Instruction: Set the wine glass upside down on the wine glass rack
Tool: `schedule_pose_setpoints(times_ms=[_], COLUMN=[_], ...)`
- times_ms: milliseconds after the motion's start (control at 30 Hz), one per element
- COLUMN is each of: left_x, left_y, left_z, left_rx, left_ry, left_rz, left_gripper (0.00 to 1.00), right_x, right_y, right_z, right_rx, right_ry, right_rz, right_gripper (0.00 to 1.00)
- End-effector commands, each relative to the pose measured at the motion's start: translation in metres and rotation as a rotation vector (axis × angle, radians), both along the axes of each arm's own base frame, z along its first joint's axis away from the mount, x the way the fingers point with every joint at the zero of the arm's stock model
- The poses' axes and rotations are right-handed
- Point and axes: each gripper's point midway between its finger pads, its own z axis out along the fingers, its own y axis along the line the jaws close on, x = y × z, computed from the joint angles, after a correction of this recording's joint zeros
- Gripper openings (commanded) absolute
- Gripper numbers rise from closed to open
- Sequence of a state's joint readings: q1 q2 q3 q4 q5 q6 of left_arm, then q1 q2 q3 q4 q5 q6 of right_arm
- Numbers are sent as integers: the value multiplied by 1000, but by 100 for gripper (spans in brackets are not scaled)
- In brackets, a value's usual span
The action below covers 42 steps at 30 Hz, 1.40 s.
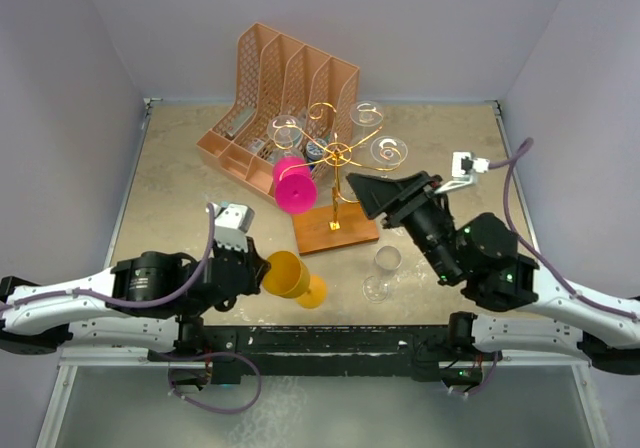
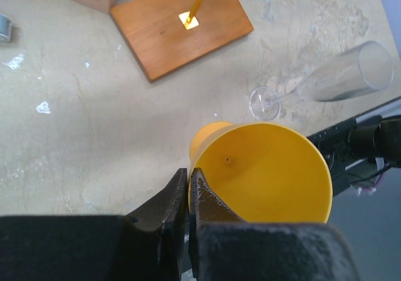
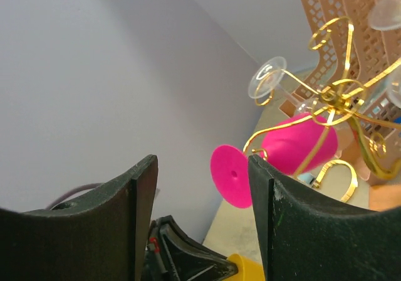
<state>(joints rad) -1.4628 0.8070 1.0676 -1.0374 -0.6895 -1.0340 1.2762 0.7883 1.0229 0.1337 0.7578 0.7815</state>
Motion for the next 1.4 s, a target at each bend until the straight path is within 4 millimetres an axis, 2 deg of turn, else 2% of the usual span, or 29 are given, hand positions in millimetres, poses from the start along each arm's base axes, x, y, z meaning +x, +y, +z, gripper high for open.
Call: schedule_pose_setpoints(times_ms=[0,100,233,533,667,800,1200,1300,1367], left_x=[17,24,30,44,47,52,67,70,71], left_y=[18,28,35,73,94,119,175,186,181], left_z=[27,33,41,62,77,102,209,235,252], left_rx=[-93,-108,-107,-75,-76,-94,-115,-110,-174], left_ry=[-68,-95,-131,-208,-243,-288,-511,-560,-554], left_rz=[136,186,225,349,394,440,588,649,677], left_gripper=[0,0,0,0,0,0,0,0,0], right_x=[-3,2,8,10,4,0,-10,-11,-12], right_y=[37,60,71,74,75,72,65,65,65], right_z=[25,15,14,5,10,21,57,64,71], right_rx=[-134,-228,-276,-322,-306,-259,-81,-56,-25], right_ry=[-120,-119,-138,-144,-170,-186,-200,-202,-202], right_rz=[78,96,87,82,114,131,161,165,170], right_gripper=[62,64,65,66,66,66,65,65,65])
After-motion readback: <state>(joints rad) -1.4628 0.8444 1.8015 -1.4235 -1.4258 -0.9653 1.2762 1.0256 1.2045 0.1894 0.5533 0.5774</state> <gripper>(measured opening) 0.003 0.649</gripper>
